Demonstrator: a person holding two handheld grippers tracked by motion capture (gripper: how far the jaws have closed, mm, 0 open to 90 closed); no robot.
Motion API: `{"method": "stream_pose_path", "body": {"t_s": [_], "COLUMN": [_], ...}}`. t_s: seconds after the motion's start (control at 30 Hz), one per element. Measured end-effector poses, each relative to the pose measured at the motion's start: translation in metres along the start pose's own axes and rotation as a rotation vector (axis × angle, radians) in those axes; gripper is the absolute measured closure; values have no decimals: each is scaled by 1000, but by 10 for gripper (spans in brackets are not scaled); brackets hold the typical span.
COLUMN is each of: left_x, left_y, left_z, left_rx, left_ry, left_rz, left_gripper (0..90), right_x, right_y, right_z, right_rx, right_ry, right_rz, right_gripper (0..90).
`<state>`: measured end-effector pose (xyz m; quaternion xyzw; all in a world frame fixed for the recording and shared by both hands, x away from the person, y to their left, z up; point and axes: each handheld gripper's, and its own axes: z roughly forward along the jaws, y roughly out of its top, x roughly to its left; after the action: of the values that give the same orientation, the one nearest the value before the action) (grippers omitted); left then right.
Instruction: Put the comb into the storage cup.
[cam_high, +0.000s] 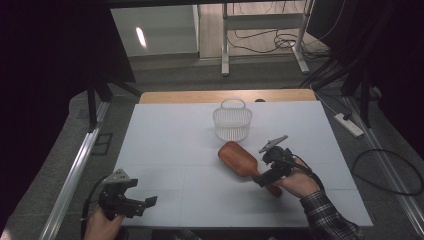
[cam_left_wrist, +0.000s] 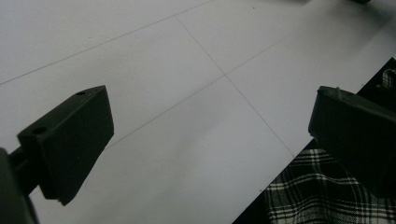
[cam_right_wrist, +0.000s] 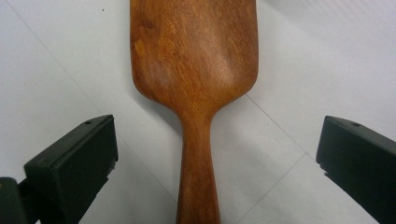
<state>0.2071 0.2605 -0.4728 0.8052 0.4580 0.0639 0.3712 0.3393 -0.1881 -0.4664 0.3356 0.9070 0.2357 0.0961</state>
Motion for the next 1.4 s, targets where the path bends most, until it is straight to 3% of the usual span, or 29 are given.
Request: {"method": "stream_pose_path", "body": {"t_s": [0.17,0.27,1.03,1.4], "left_x": [0,0,0,0], "left_y": [0,0,0,0], "left_z": [0,0,0,0], "left_rx": [1,0,2,2], "left_ry": [0,0,-2,-2], "left_rz": [1,0,1,1], "left_gripper": [10,10,10,10], "right_x": [-1,0,4,4], "right_y": [-1,-2,-8,-7], "right_z": [2,7,34,37], "right_rx": [-6,-5,122,141], "right_ry": [16,18,-22,-11], "right_rz": [6,35,-3,-8], "right_gripper": [0,0,0,0]}}
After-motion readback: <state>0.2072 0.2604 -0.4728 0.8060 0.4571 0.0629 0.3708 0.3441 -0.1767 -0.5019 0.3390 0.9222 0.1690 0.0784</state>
